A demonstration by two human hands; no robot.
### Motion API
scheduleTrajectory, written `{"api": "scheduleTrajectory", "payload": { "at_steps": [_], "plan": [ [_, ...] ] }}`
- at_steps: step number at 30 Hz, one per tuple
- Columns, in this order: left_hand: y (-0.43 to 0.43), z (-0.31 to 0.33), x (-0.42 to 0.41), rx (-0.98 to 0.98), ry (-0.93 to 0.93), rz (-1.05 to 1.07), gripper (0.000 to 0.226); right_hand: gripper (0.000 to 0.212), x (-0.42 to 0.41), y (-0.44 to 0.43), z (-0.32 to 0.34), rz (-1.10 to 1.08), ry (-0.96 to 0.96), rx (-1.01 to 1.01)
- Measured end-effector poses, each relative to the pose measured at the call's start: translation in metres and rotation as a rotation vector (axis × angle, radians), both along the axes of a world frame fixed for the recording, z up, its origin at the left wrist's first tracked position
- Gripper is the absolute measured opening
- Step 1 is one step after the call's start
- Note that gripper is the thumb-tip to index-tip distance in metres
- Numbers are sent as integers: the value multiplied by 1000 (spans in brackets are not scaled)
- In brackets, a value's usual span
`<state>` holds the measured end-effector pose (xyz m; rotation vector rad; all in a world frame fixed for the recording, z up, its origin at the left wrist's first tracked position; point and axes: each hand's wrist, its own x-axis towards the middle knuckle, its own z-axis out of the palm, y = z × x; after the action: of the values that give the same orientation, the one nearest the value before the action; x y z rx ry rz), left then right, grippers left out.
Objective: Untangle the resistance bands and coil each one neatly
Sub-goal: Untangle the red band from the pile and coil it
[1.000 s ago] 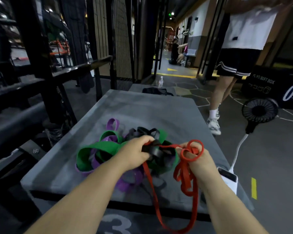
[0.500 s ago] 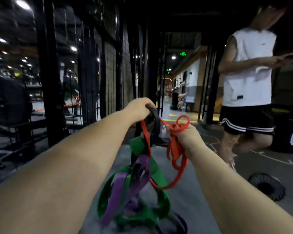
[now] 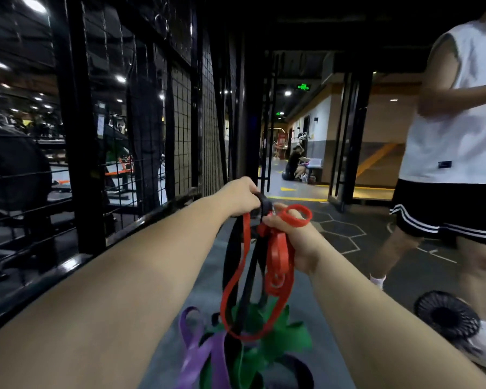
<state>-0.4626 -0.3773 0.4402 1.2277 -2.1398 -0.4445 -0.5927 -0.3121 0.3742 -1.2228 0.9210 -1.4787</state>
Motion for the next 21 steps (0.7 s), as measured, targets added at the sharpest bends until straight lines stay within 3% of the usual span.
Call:
{"api": "scheduleTrajectory", "payload": {
  "at_steps": [4,7,10,12,17,21],
  "plan": [
    [0,-14,-3,63,69,-10,29,27,4,0,-10,17,69,53],
    [1,-14,-2,166,128,-108,24,21,-1,4,-3,-132,148,73],
    [7,-10,3,410,364,-327,19,5,-12,11,12,-137,1,54],
    [13,-10,6,453,453,-389,27,19,-19,16,25,-122,-74,42],
    [25,-30,1,429,345,-409,25,8,-20,34,71,-205,-4,-85],
    [34,-56,-1,425,241,-383,35,14,-14,53,124,-324,-26,-198]
  ]
}}
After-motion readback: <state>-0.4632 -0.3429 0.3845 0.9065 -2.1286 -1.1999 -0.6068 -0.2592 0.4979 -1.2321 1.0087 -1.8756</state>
